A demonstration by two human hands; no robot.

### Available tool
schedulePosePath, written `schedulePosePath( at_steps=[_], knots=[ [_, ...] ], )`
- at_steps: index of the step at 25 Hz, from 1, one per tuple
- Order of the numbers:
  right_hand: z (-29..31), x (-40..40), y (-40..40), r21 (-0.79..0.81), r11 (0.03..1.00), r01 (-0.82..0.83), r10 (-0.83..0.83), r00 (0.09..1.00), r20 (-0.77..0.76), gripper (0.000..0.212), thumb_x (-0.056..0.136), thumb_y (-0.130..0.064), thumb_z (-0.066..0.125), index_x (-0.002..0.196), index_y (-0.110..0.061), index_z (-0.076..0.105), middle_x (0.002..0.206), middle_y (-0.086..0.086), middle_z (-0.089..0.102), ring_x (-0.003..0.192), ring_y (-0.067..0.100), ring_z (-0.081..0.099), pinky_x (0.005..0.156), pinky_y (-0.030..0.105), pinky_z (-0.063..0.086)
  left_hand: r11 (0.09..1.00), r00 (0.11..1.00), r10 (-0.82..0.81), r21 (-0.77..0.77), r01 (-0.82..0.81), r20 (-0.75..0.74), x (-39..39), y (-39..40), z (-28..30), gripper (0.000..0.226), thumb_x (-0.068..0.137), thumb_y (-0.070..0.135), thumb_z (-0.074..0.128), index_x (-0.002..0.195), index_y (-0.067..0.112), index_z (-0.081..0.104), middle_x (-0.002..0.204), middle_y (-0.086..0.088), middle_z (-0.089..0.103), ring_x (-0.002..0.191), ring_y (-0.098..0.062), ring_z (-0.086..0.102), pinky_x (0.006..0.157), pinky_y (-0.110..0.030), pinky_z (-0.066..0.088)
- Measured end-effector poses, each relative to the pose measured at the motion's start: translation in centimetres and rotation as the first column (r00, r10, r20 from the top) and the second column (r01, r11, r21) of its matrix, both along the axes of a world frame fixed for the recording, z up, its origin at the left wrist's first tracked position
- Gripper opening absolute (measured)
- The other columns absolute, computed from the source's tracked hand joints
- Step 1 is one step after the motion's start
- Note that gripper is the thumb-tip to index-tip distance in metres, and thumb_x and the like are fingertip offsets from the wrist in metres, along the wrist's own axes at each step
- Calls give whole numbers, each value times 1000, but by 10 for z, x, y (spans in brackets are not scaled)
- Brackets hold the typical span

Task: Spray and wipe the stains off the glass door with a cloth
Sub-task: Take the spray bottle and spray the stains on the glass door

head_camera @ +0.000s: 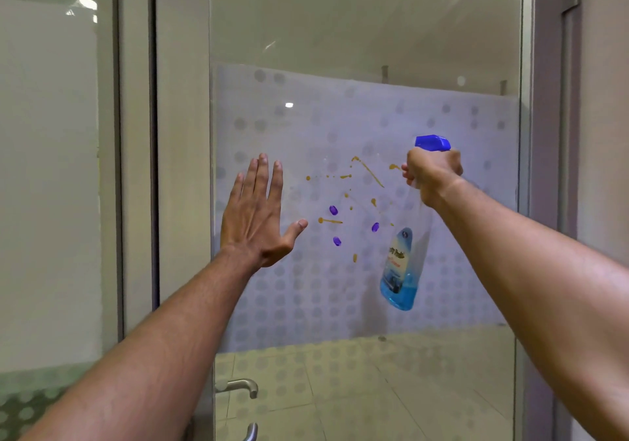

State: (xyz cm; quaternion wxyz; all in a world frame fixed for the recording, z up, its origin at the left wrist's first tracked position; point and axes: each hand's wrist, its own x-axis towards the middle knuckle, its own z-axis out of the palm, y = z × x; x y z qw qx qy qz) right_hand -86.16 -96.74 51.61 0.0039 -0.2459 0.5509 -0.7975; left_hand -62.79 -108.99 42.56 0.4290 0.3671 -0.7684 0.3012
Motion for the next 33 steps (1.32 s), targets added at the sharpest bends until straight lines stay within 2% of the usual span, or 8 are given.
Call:
schedulePosePath(
  at_steps=[3, 8, 11, 16, 18, 20, 24, 33],
  knots=[
    [-6, -22, 14, 42, 998, 42, -40, 998, -40, 20, 73, -8, 57, 72, -18, 39, 80, 7, 69, 82, 21, 72, 81, 41, 61, 1000, 1000, -1, -4, 1, 3, -9, 5, -1, 100, 80, 70, 19, 154, 8, -4, 163, -17, -5, 151, -29, -8, 123, -45, 3],
    [-23, -40, 27, 116, 993, -18, 15, 1000, 22, 11, 74, -8, 56, 85, -8, 53, 74, 9, 67, 68, 19, 70, 74, 37, 62, 1000, 1000, -5, 9, 5, 15, -19, 13, -6, 100, 79, 71, 16, 154, 8, -4, 163, -17, -5, 151, -28, -7, 123, -45, 4],
    [-40, -43, 23, 145, 982, -117, 117, 993, 7, 43, 67, -11, 58, 110, -5, 58, 88, 10, 71, 72, 17, 73, 64, 30, 60, 1000, 999, 9, 17, -9, 32, -24, 20, -10, 101, 79, 72, 13, 154, 8, -4, 163, -17, -5, 151, -28, -8, 123, -45, 4],
    [-49, -30, 24, 87, 985, -149, 149, 989, 5, 22, 76, -3, 62, 84, -17, 47, 86, 7, 67, 88, 23, 73, 83, 42, 61, 999, 999, 16, 31, -18, 40, -28, 35, -15, 101, 78, 72, 13, 155, 8, -4, 163, -17, -4, 151, -29, -7, 123, -45, 4],
    [-53, -20, 24, 79, 977, -196, 198, 980, -14, 29, 73, -2, 63, 79, -23, 44, 90, 9, 69, 95, 25, 71, 85, 42, 60, 999, 999, 28, 37, -30, 37, -25, 42, -18, 101, 79, 72, 15, 154, 8, -5, 163, -17, -5, 151, -29, -7, 123, -45, 3],
    [-59, -9, 24, 93, 958, -273, 278, 960, -45, 31, 68, -5, 65, 91, -22, 53, 102, 12, 70, 98, 26, 70, 75, 37, 61, 998, 998, 43, 41, -45, 41, -21, 49, -23, 100, 80, 71, 20, 154, 9, -5, 163, -17, -5, 151, -29, -8, 123, -45, 2],
    [-76, 19, 16, 129, 894, -428, 438, 898, -53, 74, 54, -11, 71, 125, -10, 52, 113, 12, 67, 100, 25, 68, 61, 27, 54, 992, 994, 92, 78, -96, 50, 0, 66, -38, 99, 84, 69, 31, 154, 9, -6, 163, -17, -6, 151, -29, -8, 123, -45, 3],
    [-123, 127, 15, 148, 631, -762, 774, 632, -44, 27, 78, 8, 67, 99, -9, 63, 98, 11, 68, 94, 21, 65, 90, 38, 55, 940, 958, 273, 187, -285, 87, 98, 115, -76, 101, 85, 70, 32, 152, 10, -13, 162, -17, -14, 150, -29, -12, 123, -45, 2]
  ],
)
